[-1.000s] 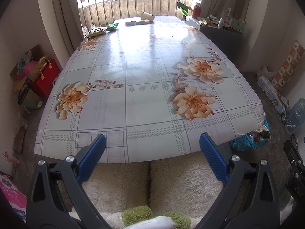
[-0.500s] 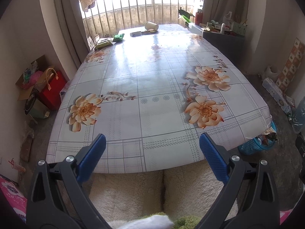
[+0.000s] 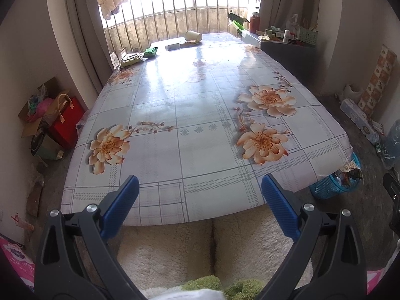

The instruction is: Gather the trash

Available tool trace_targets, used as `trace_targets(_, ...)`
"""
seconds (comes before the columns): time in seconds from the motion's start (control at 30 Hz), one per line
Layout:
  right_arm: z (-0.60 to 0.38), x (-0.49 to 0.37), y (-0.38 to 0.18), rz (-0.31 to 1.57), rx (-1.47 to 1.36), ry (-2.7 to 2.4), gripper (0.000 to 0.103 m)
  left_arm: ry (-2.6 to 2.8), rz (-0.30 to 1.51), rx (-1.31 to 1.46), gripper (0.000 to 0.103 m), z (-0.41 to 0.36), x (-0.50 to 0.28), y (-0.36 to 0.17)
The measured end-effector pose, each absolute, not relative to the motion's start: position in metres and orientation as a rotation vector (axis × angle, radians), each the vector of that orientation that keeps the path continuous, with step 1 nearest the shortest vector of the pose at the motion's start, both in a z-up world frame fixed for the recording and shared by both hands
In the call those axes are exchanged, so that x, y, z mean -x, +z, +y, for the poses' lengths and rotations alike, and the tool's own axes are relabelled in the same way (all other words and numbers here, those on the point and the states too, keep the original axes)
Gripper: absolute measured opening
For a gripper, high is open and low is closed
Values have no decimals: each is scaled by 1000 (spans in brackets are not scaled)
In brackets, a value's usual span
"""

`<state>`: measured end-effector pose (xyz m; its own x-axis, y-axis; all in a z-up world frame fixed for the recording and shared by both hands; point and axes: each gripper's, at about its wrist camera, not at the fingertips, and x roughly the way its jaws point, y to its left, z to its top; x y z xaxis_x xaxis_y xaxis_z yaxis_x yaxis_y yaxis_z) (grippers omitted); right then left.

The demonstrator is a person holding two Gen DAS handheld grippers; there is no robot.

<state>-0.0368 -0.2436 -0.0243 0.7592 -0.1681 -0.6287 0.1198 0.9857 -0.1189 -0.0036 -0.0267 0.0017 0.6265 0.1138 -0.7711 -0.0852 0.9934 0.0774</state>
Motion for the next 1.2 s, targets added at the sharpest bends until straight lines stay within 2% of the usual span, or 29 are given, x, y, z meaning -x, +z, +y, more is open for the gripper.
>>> trace_targets(1.2,-243,36,-30,695,75,-151,97,93,909,-40,94,-32,3,-5)
